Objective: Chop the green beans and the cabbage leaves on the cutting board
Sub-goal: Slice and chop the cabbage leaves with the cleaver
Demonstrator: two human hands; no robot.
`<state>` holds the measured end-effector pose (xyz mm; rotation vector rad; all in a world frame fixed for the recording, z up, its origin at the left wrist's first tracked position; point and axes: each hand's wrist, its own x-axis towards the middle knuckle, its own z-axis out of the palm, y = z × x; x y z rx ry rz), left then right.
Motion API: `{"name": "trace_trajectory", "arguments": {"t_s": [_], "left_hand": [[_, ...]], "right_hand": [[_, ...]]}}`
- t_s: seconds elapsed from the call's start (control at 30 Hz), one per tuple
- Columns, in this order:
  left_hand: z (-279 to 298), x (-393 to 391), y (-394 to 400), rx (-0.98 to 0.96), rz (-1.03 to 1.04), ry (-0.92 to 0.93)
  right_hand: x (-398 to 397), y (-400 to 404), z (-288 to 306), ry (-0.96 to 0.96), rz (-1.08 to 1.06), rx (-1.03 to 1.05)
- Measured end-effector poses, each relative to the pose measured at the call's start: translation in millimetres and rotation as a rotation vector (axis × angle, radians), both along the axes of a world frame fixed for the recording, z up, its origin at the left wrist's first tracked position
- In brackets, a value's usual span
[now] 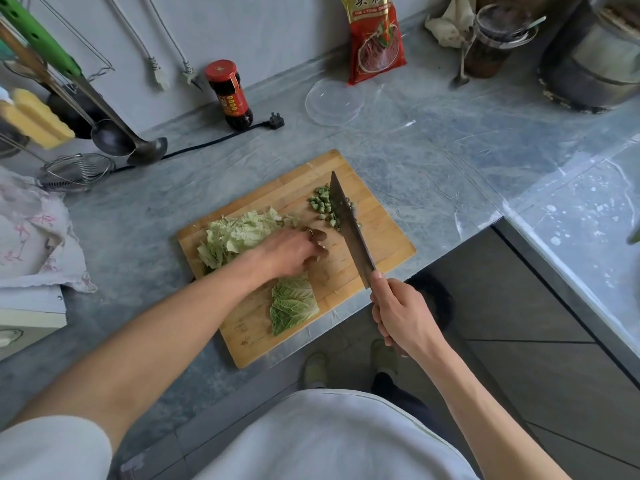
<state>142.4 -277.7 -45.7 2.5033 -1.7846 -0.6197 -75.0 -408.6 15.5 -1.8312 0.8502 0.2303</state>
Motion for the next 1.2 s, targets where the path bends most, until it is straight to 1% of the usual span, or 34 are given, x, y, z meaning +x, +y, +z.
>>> {"name": "trace_trajectory", "arguments": {"t_s": [0.07, 0.13, 0.2, 0.27, 0.3, 0.37, 0.43, 0.5, 0.6, 0.73, 0.87, 0.93, 0.97, 1.03, 1.13, 1.17, 1.2], "left_hand": [[0.0, 1.7, 5.5, -0.014, 0.016, -0.001], [-2.9, 7.2, 11.7, -0.009, 0.051, -0.049], [-10.3, 14.7, 18.6, -0.017, 0.155, -0.103], [-16.3, 19.2, 21.5, -0.061, 0.269, -0.103], [-15.8, 17.6, 19.8, -0.076, 0.274, -0.104], [-4.3, 5.7, 12.8, -0.036, 0.204, -0.084], [6.5, -8.0, 5.6, 0.096, 0.113, -0.095], [5.0, -8.7, 4.7, 0.2, 0.109, -0.127], [-7.0, 7.7, 15.9, 0.156, 0.06, -0.149], [-12.4, 27.2, 37.8, 0.171, 0.019, -0.236], [-9.4, 18.9, 33.3, 0.037, -0.017, -0.262], [-14.3, 10.1, 30.2, 0.093, -0.027, -0.237], [-15.9, 8.8, 31.9, 0.123, -0.004, -0.219], [-15.8, 8.7, 37.7, 0.09, 0.089, -0.181], [-14.2, 3.1, 42.4, -0.126, 0.245, -0.183], [-12.4, -4.3, 39.0, -0.179, 0.278, -0.191], [-7.3, -12.4, 32.5, -0.179, 0.295, -0.166]], "right_hand": [[0.8, -1.7, 1.3, -0.008, 0.02, -0.016], [1.2, -4.1, 2.4, -0.015, 0.041, -0.037], [1.6, -6.6, 3.4, -0.022, 0.06, -0.072], [3.0, -9.1, 3.8, -0.03, 0.082, -0.127], [4.1, -10.2, 3.6, -0.034, 0.095, -0.156], [5.7, -11.9, 3.3, -0.041, 0.125, -0.206], [7.4, -13.3, 3.4, -0.042, 0.152, -0.239], [8.9, -14.3, 3.7, -0.042, 0.175, -0.27], [9.6, -15.2, 2.4, -0.047, 0.185, -0.283], [9.9, -13.3, 2.0, -0.065, 0.195, -0.279], [10.8, -10.7, 1.9, -0.091, 0.205, -0.268], [10.8, -10.4, 0.3, -0.084, 0.217, -0.278], [10.3, -11.2, -0.7, -0.077, 0.225, -0.289], [8.3, -15.5, -2.4, -0.06, 0.247, -0.331], [5.5, -23.4, -5.3, -0.055, 0.25, -0.398], [4.9, -25.1, -6.4, -0.056, 0.241, -0.41], [4.8, -26.2, -7.6, -0.058, 0.227, -0.416]]}}
